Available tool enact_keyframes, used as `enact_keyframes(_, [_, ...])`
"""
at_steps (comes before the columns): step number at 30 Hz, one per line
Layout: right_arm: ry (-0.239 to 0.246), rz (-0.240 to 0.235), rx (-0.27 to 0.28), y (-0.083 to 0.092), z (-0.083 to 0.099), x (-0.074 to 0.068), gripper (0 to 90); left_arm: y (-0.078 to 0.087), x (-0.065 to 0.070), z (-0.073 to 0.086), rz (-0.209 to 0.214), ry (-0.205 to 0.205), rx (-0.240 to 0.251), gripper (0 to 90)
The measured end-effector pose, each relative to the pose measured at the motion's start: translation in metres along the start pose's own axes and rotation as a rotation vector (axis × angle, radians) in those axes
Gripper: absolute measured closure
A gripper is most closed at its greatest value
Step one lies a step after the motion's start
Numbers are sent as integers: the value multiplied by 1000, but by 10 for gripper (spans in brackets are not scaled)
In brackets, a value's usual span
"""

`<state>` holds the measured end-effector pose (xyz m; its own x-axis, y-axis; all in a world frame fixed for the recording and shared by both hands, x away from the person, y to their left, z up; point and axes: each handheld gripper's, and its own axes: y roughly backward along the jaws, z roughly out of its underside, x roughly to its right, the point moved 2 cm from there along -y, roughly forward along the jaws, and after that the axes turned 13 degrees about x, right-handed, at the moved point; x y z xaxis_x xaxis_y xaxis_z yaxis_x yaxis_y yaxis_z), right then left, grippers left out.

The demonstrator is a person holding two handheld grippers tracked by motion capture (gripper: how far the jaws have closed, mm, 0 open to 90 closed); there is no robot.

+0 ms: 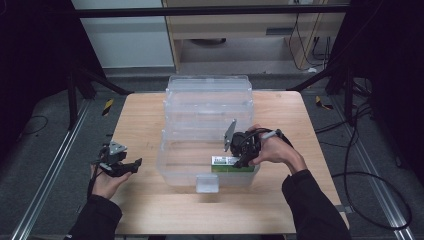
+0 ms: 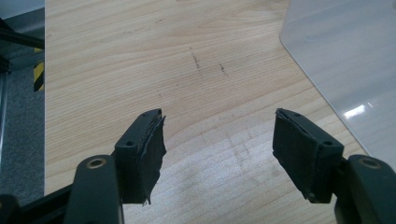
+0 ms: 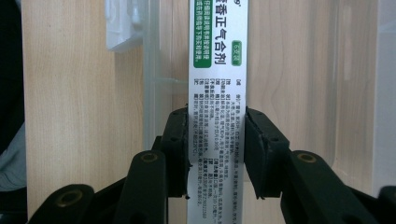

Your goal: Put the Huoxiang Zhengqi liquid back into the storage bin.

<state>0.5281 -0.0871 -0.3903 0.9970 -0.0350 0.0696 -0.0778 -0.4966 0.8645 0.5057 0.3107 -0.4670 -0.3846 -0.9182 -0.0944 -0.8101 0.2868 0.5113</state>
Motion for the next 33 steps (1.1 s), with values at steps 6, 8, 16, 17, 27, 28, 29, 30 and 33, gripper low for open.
enact_keyframes(6, [-4, -5, -3, -4, 2, 0, 633, 0, 0, 0, 1, -1, -1, 334])
enact_keyframes(8, [-7, -5, 8, -6, 5, 1, 633, 0, 0, 0, 1, -1, 0, 334])
enact_keyframes(16, [-18, -2, 2, -12, 9, 0, 630, -1, 0, 0, 1, -4, -3, 334])
enact_keyframes(17, [-28, 3, -2, -11, 9, -1, 630, -1, 0, 0, 1, -3, -3, 334])
enact_keyframes(27, [-63, 58, 65, 11, 11, 0, 584, -1, 1, 1, 3, -6, -5, 334])
enact_keyframes(28, [-65, 66, 76, 13, 11, 0, 575, -1, 1, 1, 2, -5, -5, 334])
enact_keyframes(29, [-71, 76, 82, 16, 11, 0, 565, -1, 1, 1, 2, -5, -5, 334])
enact_keyframes(30, [-76, 83, 89, 18, 12, 0, 563, -1, 1, 1, 2, -5, -4, 334])
enact_keyframes(33, [-86, 114, 122, 27, 12, 0, 560, -1, 0, 1, 0, -5, -3, 334])
